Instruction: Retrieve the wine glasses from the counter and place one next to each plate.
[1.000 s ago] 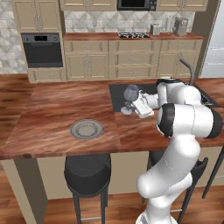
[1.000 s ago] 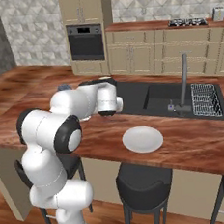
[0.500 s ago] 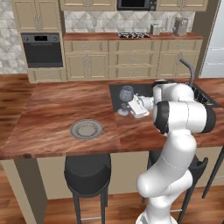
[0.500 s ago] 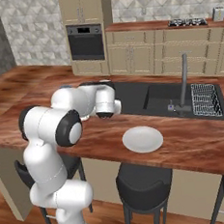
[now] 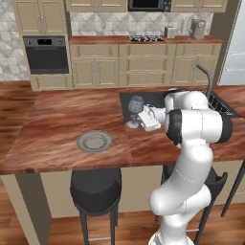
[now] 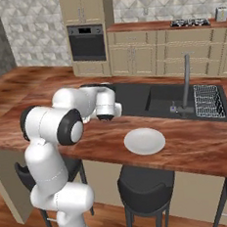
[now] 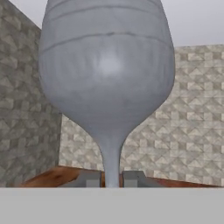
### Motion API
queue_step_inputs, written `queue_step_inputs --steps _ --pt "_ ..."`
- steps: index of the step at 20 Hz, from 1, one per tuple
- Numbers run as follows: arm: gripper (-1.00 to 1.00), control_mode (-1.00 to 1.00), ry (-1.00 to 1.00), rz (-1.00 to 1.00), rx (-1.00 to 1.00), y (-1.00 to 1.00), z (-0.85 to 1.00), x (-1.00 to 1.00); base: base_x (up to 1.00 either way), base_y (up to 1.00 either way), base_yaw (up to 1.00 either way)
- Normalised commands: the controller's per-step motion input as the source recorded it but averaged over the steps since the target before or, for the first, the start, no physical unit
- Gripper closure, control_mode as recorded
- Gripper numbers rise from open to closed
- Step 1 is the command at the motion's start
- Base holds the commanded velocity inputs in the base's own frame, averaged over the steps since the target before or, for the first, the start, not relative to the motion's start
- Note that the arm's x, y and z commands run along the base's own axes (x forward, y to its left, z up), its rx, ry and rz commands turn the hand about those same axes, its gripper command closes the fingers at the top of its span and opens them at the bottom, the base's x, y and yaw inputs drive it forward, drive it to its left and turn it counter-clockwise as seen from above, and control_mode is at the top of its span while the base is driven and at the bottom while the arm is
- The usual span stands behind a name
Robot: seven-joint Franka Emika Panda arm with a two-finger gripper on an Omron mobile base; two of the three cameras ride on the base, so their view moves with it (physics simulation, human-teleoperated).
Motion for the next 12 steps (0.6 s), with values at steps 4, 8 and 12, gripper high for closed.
queue_step_inputs --steps 4,8,12 --pt "1.00 -1.00 0.00 -0.01 -0.05 0.09 -0.14 0.05 0.00 0.00 0.00" --pt "1.00 -1.00 0.05 -0.02 -0.11 0.14 -0.15 0.12 0.00 0.00 0.00" --pt "1.00 -1.00 0.05 -0.03 -0.09 0.17 -0.21 0.14 0.00 0.00 0.00"
